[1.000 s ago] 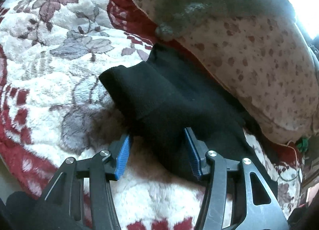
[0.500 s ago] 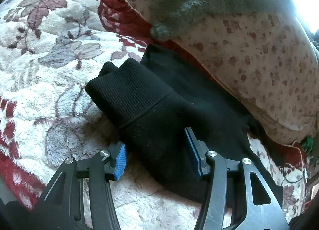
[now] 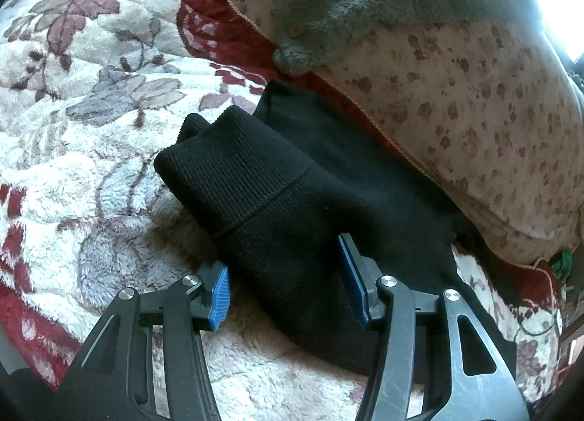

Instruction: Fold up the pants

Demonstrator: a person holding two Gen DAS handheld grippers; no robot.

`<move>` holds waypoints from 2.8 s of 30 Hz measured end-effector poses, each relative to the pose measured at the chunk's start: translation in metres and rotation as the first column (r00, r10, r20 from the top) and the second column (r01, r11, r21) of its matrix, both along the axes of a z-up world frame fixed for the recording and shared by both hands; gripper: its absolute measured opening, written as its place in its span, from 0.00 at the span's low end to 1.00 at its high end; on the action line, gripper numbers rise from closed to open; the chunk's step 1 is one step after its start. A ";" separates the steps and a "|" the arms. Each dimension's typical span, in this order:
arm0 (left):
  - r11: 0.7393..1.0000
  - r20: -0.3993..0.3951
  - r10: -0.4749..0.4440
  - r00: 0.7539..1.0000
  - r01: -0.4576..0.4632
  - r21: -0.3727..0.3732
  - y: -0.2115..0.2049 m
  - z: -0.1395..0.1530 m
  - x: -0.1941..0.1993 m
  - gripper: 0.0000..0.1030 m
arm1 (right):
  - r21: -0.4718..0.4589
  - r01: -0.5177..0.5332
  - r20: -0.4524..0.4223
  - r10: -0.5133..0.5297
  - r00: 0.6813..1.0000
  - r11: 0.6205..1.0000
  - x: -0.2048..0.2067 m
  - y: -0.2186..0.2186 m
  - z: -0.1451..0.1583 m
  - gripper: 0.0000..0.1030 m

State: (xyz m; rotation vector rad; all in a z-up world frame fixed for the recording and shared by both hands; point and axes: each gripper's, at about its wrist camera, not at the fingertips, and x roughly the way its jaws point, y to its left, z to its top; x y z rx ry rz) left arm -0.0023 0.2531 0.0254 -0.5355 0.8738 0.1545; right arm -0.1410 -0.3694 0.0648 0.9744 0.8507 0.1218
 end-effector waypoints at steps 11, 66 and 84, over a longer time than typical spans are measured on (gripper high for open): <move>0.999 0.043 -0.027 0.999 0.026 0.036 -0.005 0.022 -0.022 0.09 | -0.177 0.014 0.104 0.004 0.995 0.984 0.013 -0.014 0.022 0.08; 0.871 -0.017 -0.484 0.875 0.483 0.086 -0.079 0.037 0.085 0.55 | -0.431 -0.212 -0.049 0.211 0.976 0.877 0.229 -0.006 0.057 0.46; 0.628 -0.121 -0.763 0.635 0.773 0.096 -0.147 0.000 0.190 0.55 | -0.416 -0.362 -0.129 0.340 0.931 0.834 0.325 -0.018 0.012 0.50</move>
